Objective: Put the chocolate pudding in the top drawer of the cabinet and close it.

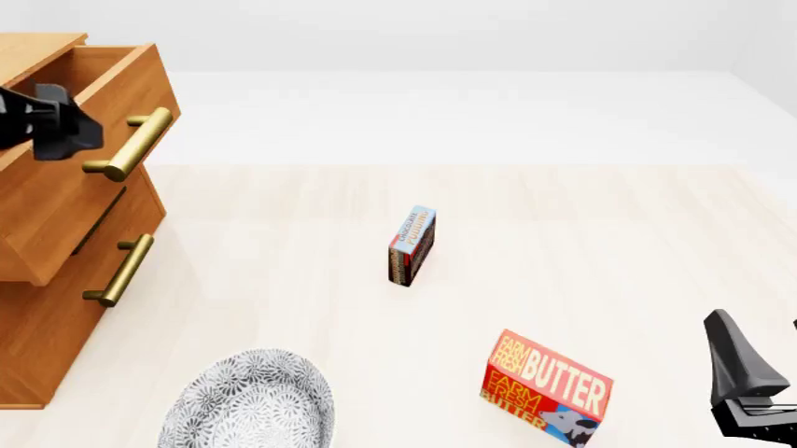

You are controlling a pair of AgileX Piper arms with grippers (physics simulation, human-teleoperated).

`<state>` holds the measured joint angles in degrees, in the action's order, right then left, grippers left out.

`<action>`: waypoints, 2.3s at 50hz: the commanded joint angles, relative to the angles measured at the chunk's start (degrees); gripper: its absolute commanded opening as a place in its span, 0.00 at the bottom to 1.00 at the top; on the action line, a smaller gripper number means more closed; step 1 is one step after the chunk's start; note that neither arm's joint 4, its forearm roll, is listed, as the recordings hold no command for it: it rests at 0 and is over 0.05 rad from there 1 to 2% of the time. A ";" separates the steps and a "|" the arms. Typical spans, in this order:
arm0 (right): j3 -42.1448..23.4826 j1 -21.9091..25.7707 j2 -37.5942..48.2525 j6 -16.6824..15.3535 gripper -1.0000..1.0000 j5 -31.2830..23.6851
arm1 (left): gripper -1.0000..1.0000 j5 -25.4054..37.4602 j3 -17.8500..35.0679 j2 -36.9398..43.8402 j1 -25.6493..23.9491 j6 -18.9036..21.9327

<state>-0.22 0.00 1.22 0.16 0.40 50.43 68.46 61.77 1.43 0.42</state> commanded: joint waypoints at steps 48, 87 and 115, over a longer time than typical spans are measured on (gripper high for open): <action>0.00 0.01 0.02 -0.01 1.00 0.01 | 1.00 -2.48 -3.81 2.06 -1.21 -0.10; 0.00 0.00 0.00 0.00 1.00 0.00 | 1.00 -2.67 -3.87 1.70 -3.97 -1.09; 0.00 0.00 0.01 0.00 1.00 0.00 | 1.00 -3.94 -3.96 1.20 -6.87 -2.85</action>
<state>-0.22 0.00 1.23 0.16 0.40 47.05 64.28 63.11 -4.35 -2.16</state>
